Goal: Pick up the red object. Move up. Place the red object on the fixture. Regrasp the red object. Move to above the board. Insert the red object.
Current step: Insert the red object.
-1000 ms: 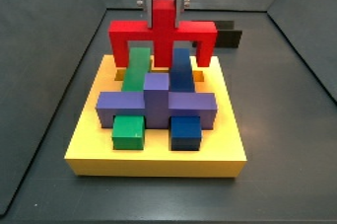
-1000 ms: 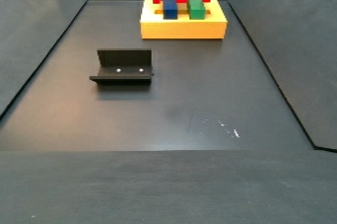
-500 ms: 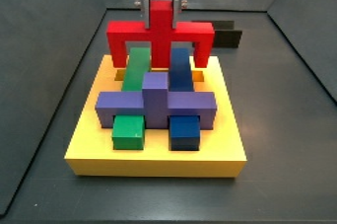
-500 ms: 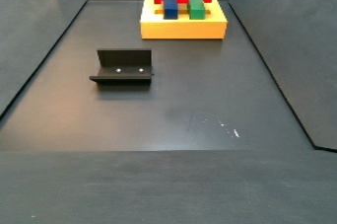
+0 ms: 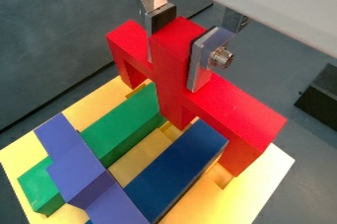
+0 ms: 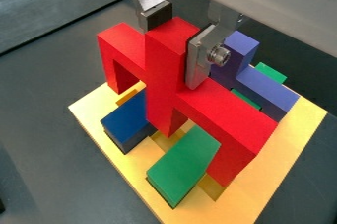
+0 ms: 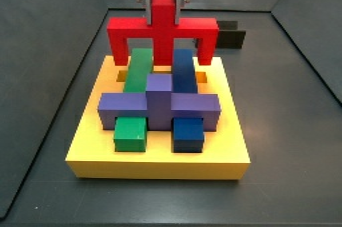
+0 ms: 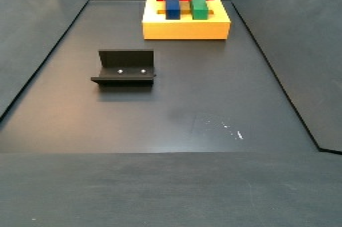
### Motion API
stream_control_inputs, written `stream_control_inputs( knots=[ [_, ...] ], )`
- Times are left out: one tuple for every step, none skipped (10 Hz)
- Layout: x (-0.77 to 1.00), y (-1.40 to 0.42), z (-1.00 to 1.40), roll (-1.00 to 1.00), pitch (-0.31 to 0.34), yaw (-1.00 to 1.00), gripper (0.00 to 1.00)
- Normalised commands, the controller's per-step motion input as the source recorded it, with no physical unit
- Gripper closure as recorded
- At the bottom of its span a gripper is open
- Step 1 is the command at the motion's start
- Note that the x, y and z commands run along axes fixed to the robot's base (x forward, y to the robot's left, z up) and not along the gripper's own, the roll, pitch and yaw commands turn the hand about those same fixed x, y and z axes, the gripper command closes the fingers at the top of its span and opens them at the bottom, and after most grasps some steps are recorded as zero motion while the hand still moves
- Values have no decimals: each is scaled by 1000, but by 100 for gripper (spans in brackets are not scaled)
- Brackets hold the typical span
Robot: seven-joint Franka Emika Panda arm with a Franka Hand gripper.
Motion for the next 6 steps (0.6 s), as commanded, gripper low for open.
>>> stream_control_inputs(
  knots=[
    [0,0,-257,26,0,0,100],
    [0,0,-406,30,-21,0,100],
    [0,0,-417,36,-11,0,100],
    [117,0,-397,0,-19,0,100],
    [17,0,-326,0,-3,0,100],
    [0,0,-237,0,-14,0,100]
  ],
)
